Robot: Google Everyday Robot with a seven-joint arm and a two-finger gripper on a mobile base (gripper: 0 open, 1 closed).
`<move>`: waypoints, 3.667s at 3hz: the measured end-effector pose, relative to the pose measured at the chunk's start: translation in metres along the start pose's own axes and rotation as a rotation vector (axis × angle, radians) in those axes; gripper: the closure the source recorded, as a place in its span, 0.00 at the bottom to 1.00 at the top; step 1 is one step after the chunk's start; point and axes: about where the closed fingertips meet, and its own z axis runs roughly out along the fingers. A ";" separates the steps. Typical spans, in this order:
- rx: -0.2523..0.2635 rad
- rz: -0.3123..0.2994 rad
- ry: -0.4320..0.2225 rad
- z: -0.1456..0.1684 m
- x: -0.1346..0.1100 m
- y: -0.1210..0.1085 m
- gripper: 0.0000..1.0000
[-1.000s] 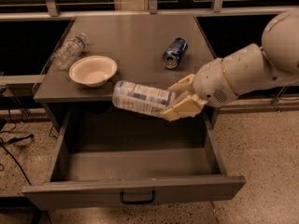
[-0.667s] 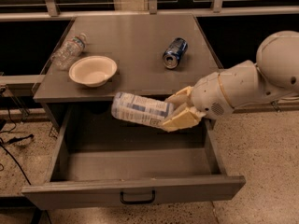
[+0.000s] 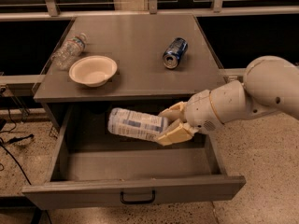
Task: Place blue plastic bottle into top drawer
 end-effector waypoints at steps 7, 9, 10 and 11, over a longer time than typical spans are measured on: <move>-0.023 -0.179 0.001 0.116 0.058 -0.027 1.00; -0.041 -0.210 0.069 0.143 0.072 -0.034 1.00; -0.050 -0.212 0.112 0.153 0.084 -0.034 1.00; -0.056 -0.202 0.149 0.159 0.097 -0.033 1.00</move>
Offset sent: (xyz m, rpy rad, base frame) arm 0.0048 0.0263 -0.0488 -0.0062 -0.0787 0.0859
